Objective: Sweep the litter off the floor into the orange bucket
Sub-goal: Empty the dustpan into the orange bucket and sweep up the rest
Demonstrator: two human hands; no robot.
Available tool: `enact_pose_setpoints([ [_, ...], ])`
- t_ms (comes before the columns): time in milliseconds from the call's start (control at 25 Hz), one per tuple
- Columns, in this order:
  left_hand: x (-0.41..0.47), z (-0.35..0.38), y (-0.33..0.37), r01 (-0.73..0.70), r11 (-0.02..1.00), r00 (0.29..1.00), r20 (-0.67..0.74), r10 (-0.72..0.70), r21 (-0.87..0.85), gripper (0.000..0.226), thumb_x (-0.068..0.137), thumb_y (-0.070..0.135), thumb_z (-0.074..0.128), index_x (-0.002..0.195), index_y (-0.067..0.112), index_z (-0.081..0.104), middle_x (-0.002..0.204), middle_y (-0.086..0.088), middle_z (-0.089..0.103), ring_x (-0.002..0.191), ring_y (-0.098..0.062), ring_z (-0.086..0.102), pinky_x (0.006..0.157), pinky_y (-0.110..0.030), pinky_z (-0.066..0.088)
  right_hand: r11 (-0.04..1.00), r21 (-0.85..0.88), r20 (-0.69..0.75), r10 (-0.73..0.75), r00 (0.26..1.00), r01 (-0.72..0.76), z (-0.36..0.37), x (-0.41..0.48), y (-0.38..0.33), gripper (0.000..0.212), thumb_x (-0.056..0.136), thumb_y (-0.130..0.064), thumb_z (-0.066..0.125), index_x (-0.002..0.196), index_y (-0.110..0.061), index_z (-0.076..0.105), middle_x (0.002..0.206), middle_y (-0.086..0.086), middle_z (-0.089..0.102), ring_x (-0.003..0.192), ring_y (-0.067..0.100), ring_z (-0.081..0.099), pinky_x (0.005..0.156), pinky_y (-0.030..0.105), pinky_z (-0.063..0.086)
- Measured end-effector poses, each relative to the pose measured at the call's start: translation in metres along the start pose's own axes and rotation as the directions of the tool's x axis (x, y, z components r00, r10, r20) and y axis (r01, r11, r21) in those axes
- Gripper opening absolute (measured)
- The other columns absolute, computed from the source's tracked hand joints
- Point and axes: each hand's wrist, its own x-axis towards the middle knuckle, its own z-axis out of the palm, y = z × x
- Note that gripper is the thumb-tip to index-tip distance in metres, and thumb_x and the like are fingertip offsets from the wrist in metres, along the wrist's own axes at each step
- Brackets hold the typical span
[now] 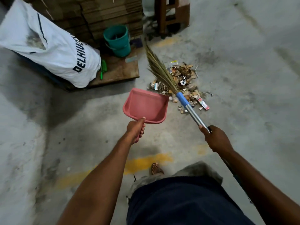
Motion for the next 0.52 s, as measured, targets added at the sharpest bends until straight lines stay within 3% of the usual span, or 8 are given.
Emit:
enact_pose_setpoints([
  [520, 0.244, -0.032, 0.143, 0.087, 0.967, 0.975, 0.177, -0.131, 0.239, 0.031, 0.096, 0.037, 0.062, 0.079, 0.011, 0.063, 0.056, 0.0, 0.052, 0.041, -0.011, 0.042, 0.042, -0.02, 0.034, 0.979, 0.017, 0.015, 0.202, 0.979, -0.202, 0.06, 0.208, -0.161, 0.057, 0.097, -0.072, 0.041, 0.083, -0.019, 0.057, 0.077, 0.011, 0.067, 0.066, 0.032, 0.066, 0.066, 0.052, 0.06],
])
